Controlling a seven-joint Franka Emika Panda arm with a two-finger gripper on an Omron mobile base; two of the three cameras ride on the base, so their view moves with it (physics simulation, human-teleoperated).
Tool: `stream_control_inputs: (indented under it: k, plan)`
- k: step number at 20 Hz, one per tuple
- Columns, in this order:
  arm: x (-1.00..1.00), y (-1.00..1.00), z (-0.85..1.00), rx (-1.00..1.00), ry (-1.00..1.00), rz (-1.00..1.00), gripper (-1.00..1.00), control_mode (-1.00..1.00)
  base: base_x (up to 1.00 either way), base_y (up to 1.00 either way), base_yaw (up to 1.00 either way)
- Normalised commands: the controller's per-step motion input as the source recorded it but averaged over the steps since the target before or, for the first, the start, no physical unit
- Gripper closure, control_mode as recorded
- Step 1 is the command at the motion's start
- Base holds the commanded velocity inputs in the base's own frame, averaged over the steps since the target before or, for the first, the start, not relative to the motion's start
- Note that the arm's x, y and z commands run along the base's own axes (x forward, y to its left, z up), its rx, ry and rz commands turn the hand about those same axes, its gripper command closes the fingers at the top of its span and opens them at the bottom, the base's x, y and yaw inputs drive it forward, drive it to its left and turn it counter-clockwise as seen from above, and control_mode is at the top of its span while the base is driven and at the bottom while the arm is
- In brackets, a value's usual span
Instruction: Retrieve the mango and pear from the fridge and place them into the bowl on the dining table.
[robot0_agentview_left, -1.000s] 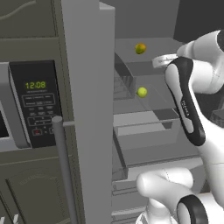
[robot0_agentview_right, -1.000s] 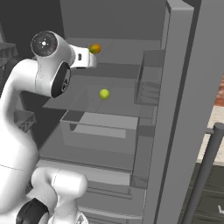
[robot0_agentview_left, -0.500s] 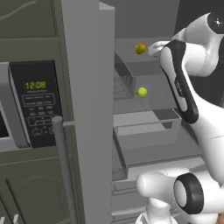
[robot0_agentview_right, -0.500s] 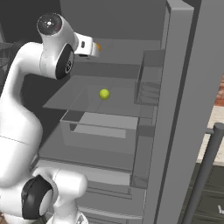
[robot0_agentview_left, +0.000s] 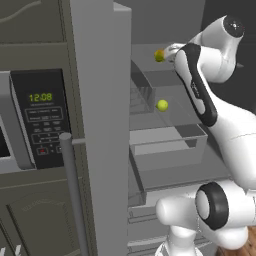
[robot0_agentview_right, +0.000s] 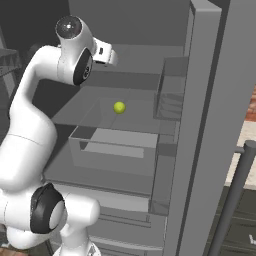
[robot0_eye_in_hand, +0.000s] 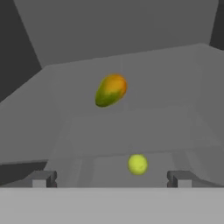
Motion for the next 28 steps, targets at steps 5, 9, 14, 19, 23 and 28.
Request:
stream_control_inputs:
  k: [5,9,14,19,23,28]
  plan:
    - [0.44,0.01,0.00,0.03,0.00,-0.08,-1.00,-1.00,0.00,0.00,0.00]
    - [0.47,0.06,0.00,0.00,0.00,-0.10,-1.00,-1.00,0.00,0.00,0.00]
    - [0.51,0.04,0.00,0.00,0.00,-0.02,-1.00,-1.00,0.00,0.00,0.00]
    - [0.57,0.00,0.00,0.00,0.06,0.00,-1.00,-1.00,0.00,0.00,0.00]
    - [0.53,0.00,0.00,0.00,0.09,0.00,-1.00,-1.00,0.00,0.00,0.00]
    - [0.34,0.00,0.00,0.00,0.04,0.00,-1.00,-1.00,0.00,0.00,0.00]
